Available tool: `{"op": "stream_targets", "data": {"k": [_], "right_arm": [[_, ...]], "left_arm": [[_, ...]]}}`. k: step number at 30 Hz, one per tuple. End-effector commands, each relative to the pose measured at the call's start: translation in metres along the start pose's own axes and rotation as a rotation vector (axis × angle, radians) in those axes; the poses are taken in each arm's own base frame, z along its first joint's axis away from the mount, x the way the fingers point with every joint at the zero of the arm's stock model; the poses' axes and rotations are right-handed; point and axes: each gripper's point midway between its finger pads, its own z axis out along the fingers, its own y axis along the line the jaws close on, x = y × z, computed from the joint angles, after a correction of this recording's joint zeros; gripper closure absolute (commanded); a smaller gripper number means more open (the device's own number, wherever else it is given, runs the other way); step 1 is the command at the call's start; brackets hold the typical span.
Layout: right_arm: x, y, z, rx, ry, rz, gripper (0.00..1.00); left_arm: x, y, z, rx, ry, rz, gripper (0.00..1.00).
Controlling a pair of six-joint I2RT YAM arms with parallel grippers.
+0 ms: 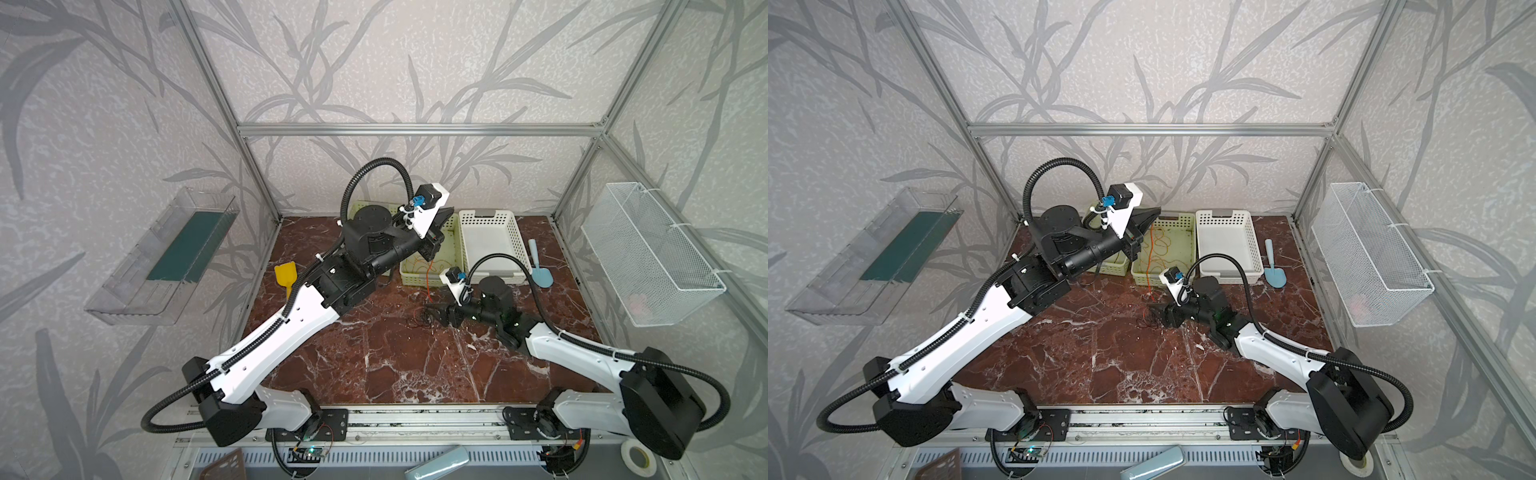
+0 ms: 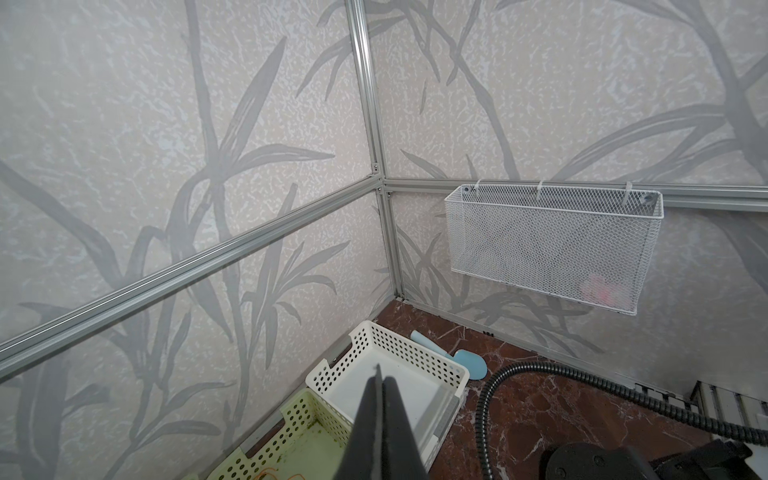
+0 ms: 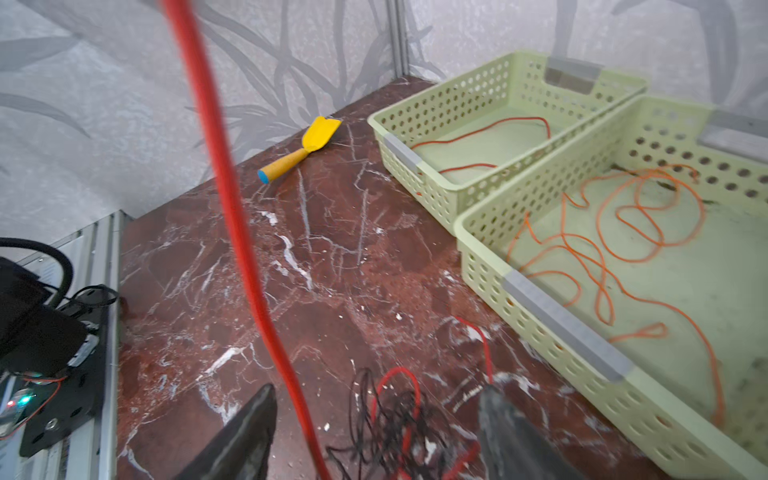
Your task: Untangle the cables
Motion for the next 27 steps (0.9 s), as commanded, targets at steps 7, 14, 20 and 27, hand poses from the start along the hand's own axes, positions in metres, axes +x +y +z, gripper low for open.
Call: {"op": "stream_targets", "data": {"k": [7,14,20,27], "right_arm": [[-0.004,-0.002,0.011,0.016,-0.013,0.005,0.40],[0.026,-0.004,0.021,-0.006,0.034,0.041,0.60],[0.059,-0.007,0.031,-0.015,0.106,0.106,0.70],[0.091,-0.012,0.035,0.001,0.143,0.196,0.70]], "left_arm": [[-0.029,-0.015,-0.001,0.039,-0.049,0.049,1.00],[-0.055,-0.018,0.009,0.059,-0.103,0.048,1.00],[-0.083,-0.008,0.017,0.023,-0.134,0.099,1.00],[-0.118,0.017,0.022,-0.090,-0.152,0.200,1.00]]}}
